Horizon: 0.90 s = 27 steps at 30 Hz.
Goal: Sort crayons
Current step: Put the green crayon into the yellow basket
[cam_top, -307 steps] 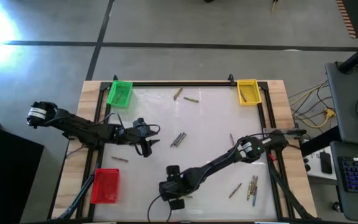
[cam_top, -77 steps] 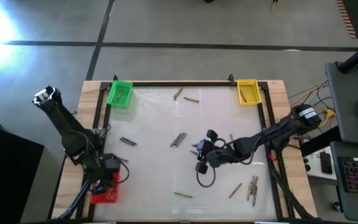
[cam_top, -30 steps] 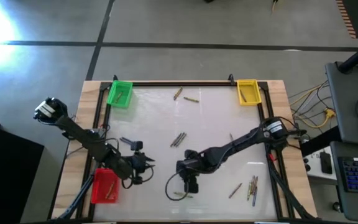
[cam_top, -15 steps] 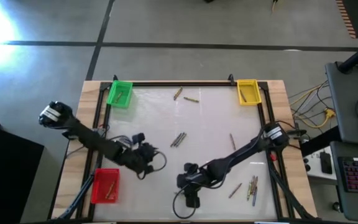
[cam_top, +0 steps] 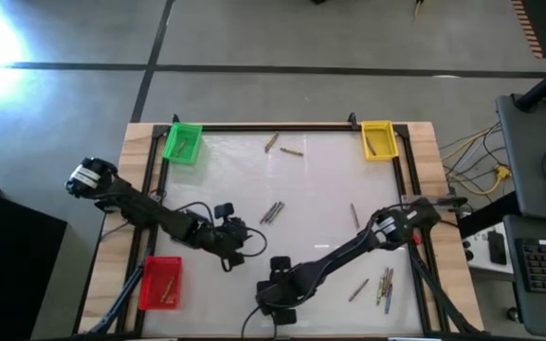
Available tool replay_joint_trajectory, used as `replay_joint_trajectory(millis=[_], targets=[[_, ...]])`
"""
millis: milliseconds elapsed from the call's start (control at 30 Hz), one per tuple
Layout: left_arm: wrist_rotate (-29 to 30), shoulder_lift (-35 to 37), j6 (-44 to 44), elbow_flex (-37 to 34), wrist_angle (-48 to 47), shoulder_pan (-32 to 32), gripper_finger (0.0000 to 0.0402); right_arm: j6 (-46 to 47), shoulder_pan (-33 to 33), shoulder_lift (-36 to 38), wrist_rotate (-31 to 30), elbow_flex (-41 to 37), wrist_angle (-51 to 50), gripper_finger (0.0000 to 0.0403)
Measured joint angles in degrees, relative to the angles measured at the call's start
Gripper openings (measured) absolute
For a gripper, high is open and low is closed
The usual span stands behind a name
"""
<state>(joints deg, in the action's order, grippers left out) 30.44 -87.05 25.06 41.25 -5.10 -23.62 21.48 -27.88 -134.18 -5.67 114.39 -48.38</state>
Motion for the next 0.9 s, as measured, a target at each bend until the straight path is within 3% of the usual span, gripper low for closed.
replay_joint_trajectory(millis=[133,267,433,600,700,900], targets=[[0.0,0.3,-0.4,0.4,-0.7,-0.1,0.0075,-2.5,-0.1,-2.6,-1.4,3.9,-5.2,0.0122],[0.0,0.7,-0.2,-0.1,-1.6,-0.1,0.0075,-4.1,0.9,-2.0,-0.7,3.5,-7.5,0.0080],[0.0,1.2,-0.1,-0.8,-1.4,-0.2,0.0075,-6.4,2.2,1.1,-1.4,2.5,-10.4,0.0018],[0.0,3.0,0.1,-1.7,-1.9,-0.2,0.0075,-6.4,3.8,6.8,-6.1,0.7,-14.9,0.0009],[0.3,5.4,0.3,-2.6,-1.8,-0.3,0.0075,-5.3,4.6,11.2,-9.0,-3.3,-17.6,0.0009],[2.9,11.5,0.7,-8.6,5.0,-0.6,0.0075,-0.2,9.0,25.1,-15.1,-19.6,-15.5,0.0009]])
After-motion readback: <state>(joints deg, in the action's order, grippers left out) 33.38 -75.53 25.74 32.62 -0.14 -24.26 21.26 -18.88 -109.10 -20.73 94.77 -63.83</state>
